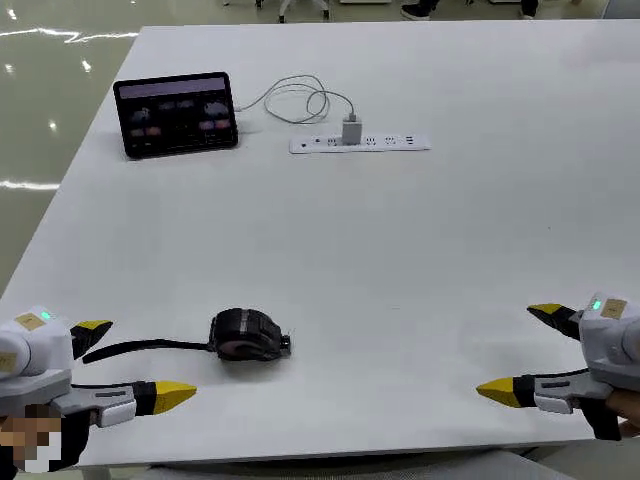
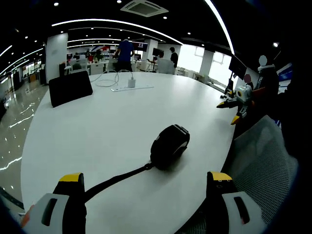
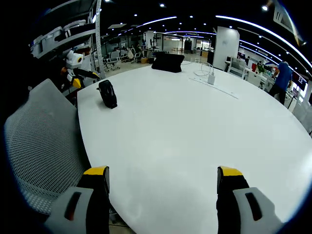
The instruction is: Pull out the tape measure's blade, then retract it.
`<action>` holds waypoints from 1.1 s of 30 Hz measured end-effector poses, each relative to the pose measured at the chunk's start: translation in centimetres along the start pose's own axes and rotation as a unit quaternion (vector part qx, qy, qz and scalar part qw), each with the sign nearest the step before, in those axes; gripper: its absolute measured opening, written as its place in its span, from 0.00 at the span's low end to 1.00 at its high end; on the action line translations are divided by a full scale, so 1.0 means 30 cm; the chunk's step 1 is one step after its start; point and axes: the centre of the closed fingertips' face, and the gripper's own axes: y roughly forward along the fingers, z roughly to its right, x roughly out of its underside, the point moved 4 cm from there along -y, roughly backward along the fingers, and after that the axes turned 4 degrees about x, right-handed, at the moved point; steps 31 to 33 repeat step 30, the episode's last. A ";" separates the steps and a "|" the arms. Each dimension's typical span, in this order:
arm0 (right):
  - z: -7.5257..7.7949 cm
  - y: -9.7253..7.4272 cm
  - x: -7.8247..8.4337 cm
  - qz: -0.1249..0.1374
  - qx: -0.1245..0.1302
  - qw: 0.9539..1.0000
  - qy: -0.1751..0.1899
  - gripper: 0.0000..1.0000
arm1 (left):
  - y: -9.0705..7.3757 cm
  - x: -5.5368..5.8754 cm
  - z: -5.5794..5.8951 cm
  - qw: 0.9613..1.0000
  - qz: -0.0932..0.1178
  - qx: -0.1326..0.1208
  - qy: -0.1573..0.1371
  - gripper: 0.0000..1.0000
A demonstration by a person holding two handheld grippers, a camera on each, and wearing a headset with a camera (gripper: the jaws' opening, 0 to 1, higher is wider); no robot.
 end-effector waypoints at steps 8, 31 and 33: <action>0.027 -0.051 0.027 -0.007 0.014 1.000 0.016 0.92 | -0.011 -0.006 -0.035 1.000 -0.003 -0.010 -0.001 1.00; -0.005 -0.041 0.023 0.001 -0.004 1.000 0.023 1.00 | -0.010 -0.006 -0.011 1.000 -0.017 0.000 -0.005 1.00; -0.005 -0.041 0.023 0.001 -0.004 1.000 0.023 1.00 | -0.010 -0.006 -0.011 1.000 -0.017 0.000 -0.005 1.00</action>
